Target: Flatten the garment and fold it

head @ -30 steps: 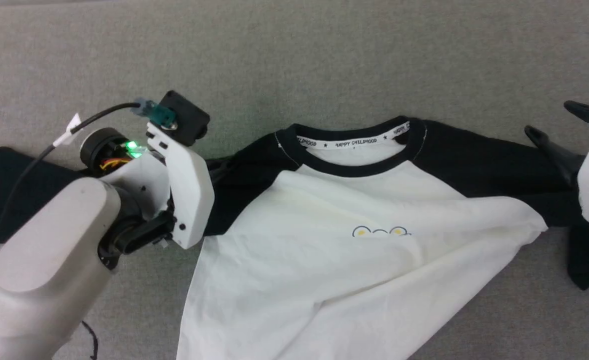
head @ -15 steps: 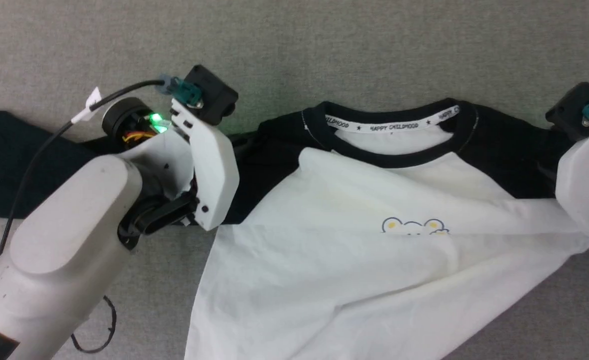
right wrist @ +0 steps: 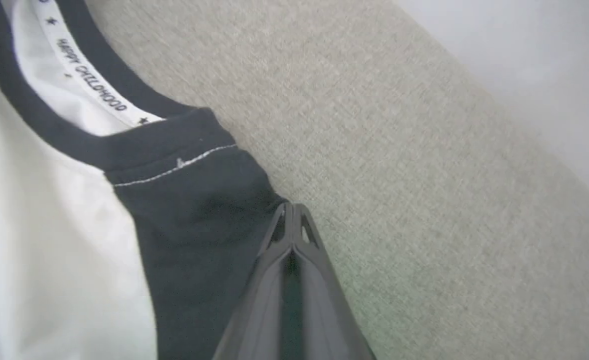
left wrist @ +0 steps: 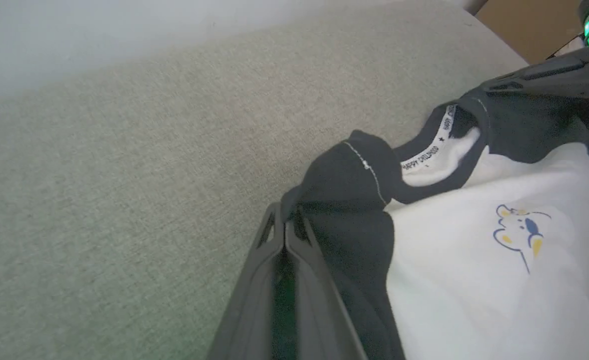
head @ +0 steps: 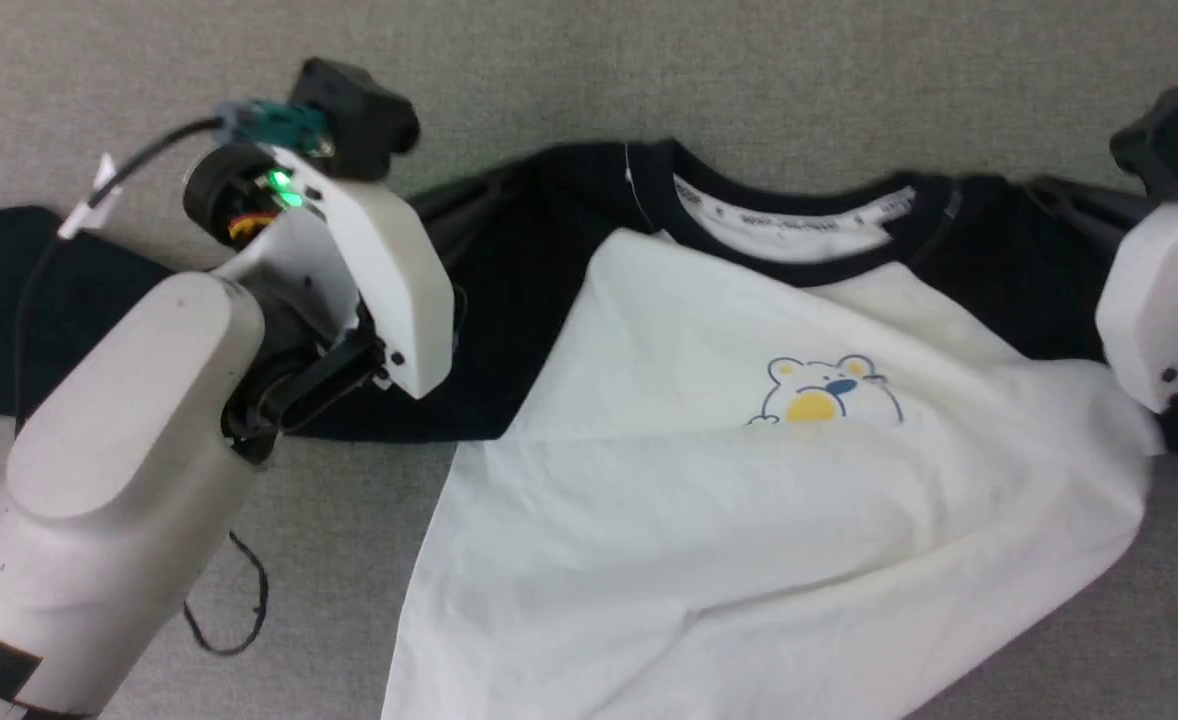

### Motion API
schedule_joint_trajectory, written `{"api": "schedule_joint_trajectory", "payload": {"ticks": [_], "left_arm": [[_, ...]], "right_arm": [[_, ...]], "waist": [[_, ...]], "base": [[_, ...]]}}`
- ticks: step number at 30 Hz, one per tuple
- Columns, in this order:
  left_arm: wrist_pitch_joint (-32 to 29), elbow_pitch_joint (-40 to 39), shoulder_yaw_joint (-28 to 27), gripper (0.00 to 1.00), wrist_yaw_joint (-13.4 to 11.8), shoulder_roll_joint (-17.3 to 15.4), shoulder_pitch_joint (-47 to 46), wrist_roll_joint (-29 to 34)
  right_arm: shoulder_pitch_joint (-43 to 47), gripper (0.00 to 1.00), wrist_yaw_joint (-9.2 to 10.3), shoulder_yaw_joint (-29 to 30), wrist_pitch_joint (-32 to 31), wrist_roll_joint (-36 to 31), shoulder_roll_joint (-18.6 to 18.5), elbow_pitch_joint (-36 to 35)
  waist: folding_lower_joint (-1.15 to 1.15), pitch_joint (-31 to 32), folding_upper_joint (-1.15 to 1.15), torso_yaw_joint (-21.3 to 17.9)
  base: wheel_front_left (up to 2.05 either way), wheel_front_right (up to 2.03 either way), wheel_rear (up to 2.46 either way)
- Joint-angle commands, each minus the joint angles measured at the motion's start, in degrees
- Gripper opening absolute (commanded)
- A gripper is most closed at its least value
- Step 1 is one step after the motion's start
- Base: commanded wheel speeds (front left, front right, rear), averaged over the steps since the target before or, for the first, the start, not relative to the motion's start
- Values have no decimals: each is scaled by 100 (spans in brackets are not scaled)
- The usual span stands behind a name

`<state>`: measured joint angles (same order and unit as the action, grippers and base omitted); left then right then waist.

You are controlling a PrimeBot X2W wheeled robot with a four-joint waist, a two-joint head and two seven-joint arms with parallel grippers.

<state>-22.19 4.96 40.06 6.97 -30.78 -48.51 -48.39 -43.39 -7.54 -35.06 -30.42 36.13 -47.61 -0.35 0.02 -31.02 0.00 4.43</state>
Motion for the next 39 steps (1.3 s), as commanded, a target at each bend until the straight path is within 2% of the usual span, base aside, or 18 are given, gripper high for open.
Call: {"api": "schedule_joint_trajectory", "payload": {"ticks": [1, 6, 13, 19, 23, 31, 39], "left_arm": [[290, 38, -143, 0, -72, 65, 46, 54], [835, 143, -362, 0, -229, 151, 92, 150], [1378, 329, -655, 0, -738, 246, 16, 405], [1366, 600, -794, 0, -1113, 379, -504, 589], [1255, 952, -947, 0, -1322, 428, -1203, 715], [1041, 1809, -973, 0, -1391, 582, -2465, 938], [1292, 2523, -1058, 0, -1338, 723, -3098, 982]], "right_arm": [[57, 0, 5, 165, 252, 7, 229, 13], [206, 0, 5, 524, 683, 10, 604, 59], [219, 0, 5, 1253, 1160, -292, 1198, 260], [-329, 0, 5, 1613, 1154, -673, 1624, 503], [-1029, 0, 5, 1552, 1110, -991, 1829, 758], [-2283, 0, 5, 1185, 1129, -1308, 2175, 1700], [-3251, 0, 5, 908, 1351, -1398, 2497, 2596]], "waist": [[-2, 465, 0, -155], [-2, 1043, 0, -261], [-2, 1961, 0, -404], [-2, 2401, 0, -477], [-2, 2530, 0, -565], [-2, 2558, 0, -690], [-2, 2142, 0, -802]], "base": [[0, 0, 0], [0, 0, 0], [0, 0, 0], [0, 0, 0], [0, 0, 0], [0, 0, 0], [0, 0, 0]]}}
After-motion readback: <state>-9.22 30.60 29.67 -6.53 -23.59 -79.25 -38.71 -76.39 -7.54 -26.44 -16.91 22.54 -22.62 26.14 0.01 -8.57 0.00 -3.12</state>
